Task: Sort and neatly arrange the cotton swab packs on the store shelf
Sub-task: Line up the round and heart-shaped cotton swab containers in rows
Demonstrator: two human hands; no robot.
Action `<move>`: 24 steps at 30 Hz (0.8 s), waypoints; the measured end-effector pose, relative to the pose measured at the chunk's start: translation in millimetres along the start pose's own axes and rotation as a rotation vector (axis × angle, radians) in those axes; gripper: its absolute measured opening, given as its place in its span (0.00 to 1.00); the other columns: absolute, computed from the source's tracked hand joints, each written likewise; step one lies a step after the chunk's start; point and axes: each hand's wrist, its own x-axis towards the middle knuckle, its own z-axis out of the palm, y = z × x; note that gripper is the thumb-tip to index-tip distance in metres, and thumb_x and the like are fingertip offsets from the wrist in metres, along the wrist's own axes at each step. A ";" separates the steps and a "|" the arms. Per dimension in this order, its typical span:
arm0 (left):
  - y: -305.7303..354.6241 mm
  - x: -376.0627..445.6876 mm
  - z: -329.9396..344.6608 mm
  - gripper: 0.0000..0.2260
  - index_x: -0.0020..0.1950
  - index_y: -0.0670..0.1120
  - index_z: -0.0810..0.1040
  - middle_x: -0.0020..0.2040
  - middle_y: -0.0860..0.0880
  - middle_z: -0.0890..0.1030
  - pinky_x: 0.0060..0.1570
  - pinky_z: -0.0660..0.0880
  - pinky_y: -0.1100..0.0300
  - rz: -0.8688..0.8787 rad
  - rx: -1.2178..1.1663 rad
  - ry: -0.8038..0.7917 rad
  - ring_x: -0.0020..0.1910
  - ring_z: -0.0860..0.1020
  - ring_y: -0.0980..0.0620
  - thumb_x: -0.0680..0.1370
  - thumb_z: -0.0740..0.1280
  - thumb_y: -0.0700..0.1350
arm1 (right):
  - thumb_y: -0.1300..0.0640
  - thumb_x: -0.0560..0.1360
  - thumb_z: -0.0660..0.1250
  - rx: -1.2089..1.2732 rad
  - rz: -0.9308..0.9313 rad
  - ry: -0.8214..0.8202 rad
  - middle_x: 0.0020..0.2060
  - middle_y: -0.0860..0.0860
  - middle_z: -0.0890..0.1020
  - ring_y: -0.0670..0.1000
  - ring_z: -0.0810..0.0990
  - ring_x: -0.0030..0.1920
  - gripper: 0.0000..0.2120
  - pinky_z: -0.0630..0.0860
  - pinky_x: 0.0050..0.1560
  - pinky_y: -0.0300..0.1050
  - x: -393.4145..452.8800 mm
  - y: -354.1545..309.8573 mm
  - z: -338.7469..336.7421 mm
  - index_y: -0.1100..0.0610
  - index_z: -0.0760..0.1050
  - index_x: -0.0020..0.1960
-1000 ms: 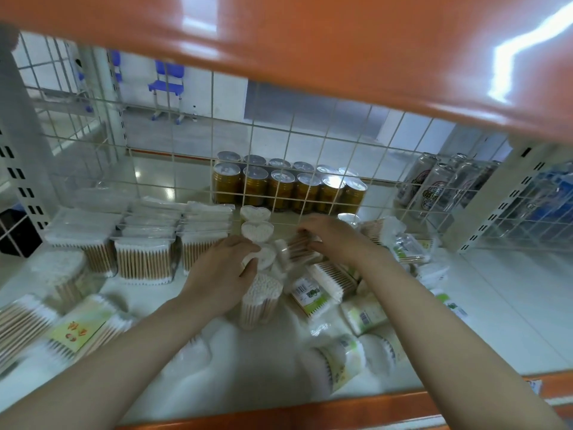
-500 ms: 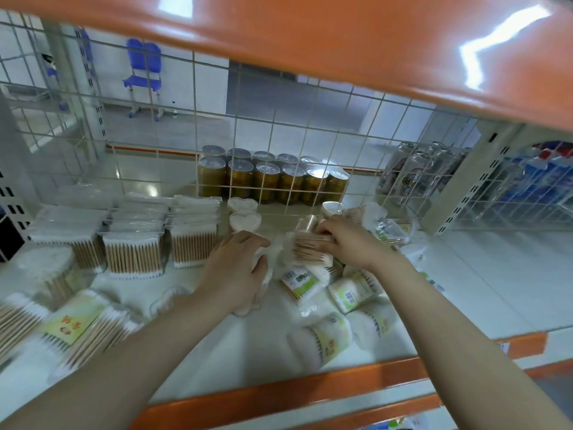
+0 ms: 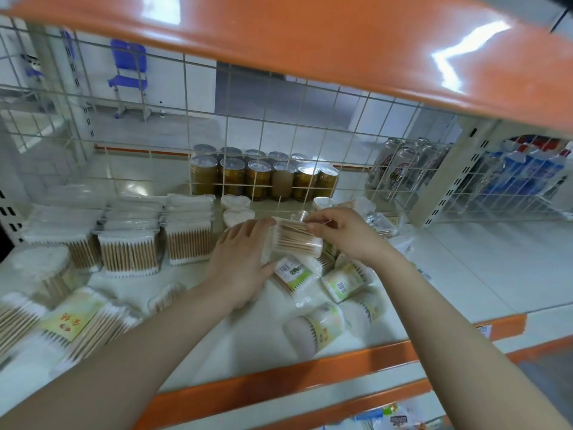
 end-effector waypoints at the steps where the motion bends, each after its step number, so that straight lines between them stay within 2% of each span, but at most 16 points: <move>1: -0.6 0.0 -1.1 0.29 0.71 0.50 0.59 0.69 0.51 0.66 0.66 0.61 0.57 0.005 -0.009 0.012 0.68 0.65 0.50 0.74 0.67 0.53 | 0.56 0.77 0.65 0.015 0.003 -0.009 0.48 0.50 0.81 0.48 0.78 0.48 0.11 0.73 0.48 0.36 -0.5 -1.9 1.2 0.57 0.78 0.58; 4: -3.1 0.1 -5.0 0.28 0.69 0.47 0.62 0.66 0.49 0.70 0.63 0.63 0.57 0.028 -0.030 0.034 0.66 0.68 0.49 0.73 0.69 0.51 | 0.56 0.77 0.64 0.017 -0.010 -0.043 0.50 0.53 0.81 0.51 0.78 0.51 0.11 0.73 0.52 0.42 -1.9 -5.4 5.6 0.57 0.78 0.57; 8: -8.0 -0.8 -8.7 0.27 0.67 0.46 0.65 0.64 0.48 0.72 0.61 0.64 0.58 0.057 -0.051 0.019 0.64 0.69 0.48 0.73 0.70 0.50 | 0.57 0.77 0.63 0.024 -0.038 -0.056 0.47 0.52 0.81 0.47 0.78 0.46 0.10 0.71 0.45 0.30 -3.9 -10.4 9.5 0.58 0.79 0.56; 11: -12.1 -2.7 -10.5 0.27 0.69 0.47 0.64 0.65 0.49 0.70 0.62 0.63 0.58 0.073 -0.045 -0.003 0.65 0.68 0.50 0.73 0.70 0.51 | 0.59 0.78 0.62 0.015 -0.041 -0.053 0.46 0.51 0.81 0.45 0.77 0.44 0.08 0.71 0.44 0.32 -4.1 -11.2 11.1 0.56 0.79 0.54; 13: -13.8 -4.2 -11.9 0.28 0.70 0.48 0.63 0.66 0.50 0.69 0.62 0.64 0.58 0.075 -0.055 -0.011 0.64 0.69 0.50 0.73 0.69 0.52 | 0.60 0.78 0.61 0.031 -0.045 -0.046 0.43 0.48 0.80 0.39 0.76 0.40 0.08 0.70 0.42 0.30 -4.2 -11.2 12.4 0.55 0.79 0.52; 18: -14.2 -4.6 -14.5 0.28 0.70 0.49 0.64 0.65 0.49 0.67 0.52 0.68 0.62 0.063 -0.165 0.021 0.59 0.72 0.50 0.73 0.69 0.52 | 0.59 0.79 0.59 0.048 -0.053 -0.016 0.41 0.47 0.79 0.36 0.74 0.36 0.10 0.68 0.38 0.29 -6.2 -9.3 17.1 0.58 0.79 0.54; 21: -13.5 -3.4 -17.4 0.28 0.69 0.49 0.66 0.65 0.49 0.67 0.52 0.65 0.64 0.025 -0.249 0.065 0.58 0.71 0.52 0.72 0.70 0.51 | 0.61 0.78 0.61 0.031 -0.057 -0.028 0.44 0.50 0.80 0.39 0.75 0.39 0.10 0.69 0.39 0.27 -9.5 -8.9 20.1 0.58 0.79 0.56; 24: -13.8 -2.6 -17.0 0.26 0.68 0.49 0.68 0.64 0.49 0.69 0.52 0.65 0.65 -0.001 -0.273 0.092 0.58 0.71 0.53 0.72 0.70 0.51 | 0.64 0.76 0.63 0.071 -0.052 -0.079 0.46 0.43 0.78 0.35 0.76 0.44 0.14 0.70 0.45 0.24 -12.7 -7.8 22.5 0.57 0.76 0.60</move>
